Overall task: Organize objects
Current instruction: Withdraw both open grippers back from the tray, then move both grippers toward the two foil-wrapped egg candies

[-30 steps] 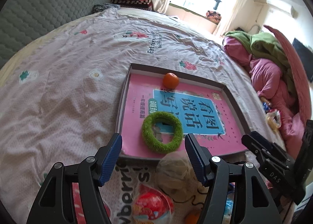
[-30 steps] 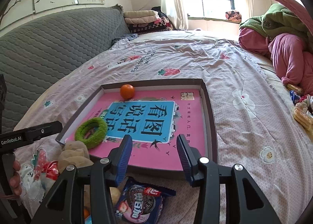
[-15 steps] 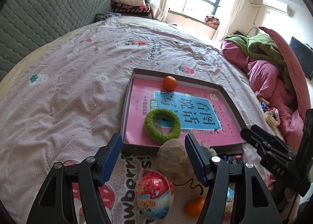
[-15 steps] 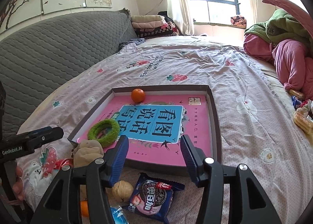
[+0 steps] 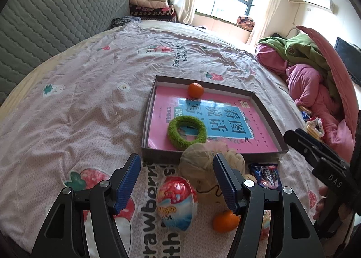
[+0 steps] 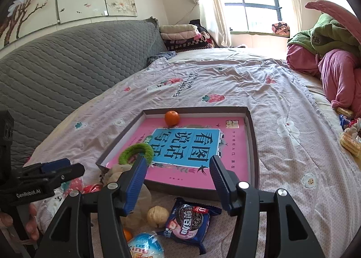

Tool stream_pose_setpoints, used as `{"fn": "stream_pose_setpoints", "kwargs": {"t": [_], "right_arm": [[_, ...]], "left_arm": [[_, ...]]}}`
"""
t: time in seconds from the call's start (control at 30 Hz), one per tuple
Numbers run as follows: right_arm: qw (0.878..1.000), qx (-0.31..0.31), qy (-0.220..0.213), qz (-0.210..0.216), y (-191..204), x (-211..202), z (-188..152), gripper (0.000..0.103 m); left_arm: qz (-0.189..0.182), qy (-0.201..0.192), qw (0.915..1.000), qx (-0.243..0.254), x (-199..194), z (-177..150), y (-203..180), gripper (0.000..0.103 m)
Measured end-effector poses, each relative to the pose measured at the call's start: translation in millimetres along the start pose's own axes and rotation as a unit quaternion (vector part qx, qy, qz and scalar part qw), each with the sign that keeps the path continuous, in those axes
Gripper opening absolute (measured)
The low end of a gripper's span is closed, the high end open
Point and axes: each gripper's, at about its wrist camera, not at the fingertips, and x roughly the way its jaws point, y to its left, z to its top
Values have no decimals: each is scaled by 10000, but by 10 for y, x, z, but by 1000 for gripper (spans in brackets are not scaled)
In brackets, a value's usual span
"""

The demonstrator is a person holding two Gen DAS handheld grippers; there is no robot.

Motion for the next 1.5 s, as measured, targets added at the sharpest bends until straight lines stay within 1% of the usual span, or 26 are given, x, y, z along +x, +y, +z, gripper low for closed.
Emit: {"fn": "stream_pose_setpoints", "kwargs": {"t": [0.2, 0.43, 0.67, 0.97, 1.5], "right_arm": [[9999, -12, -118, 22, 11, -127, -24, 63], [9999, -19, -126, 74, 23, -201, -94, 64], [9997, -140, -165, 80, 93, -289, -234, 64], [9993, -257, -242, 94, 166, -387, -333, 65], [9996, -266, -55, -27, 218, -442, -550, 65]], "left_arm": [[72, 12, 9999, 69, -72, -67, -32, 68], [87, 19, 10000, 45, -142, -120, -9, 68], [99, 19, 9999, 76, -188, -195, -9, 68], [135, 6, 9998, 135, -254, -274, -6, 68], [170, 24, 9997, 197, -332, -431, 23, 68]]}}
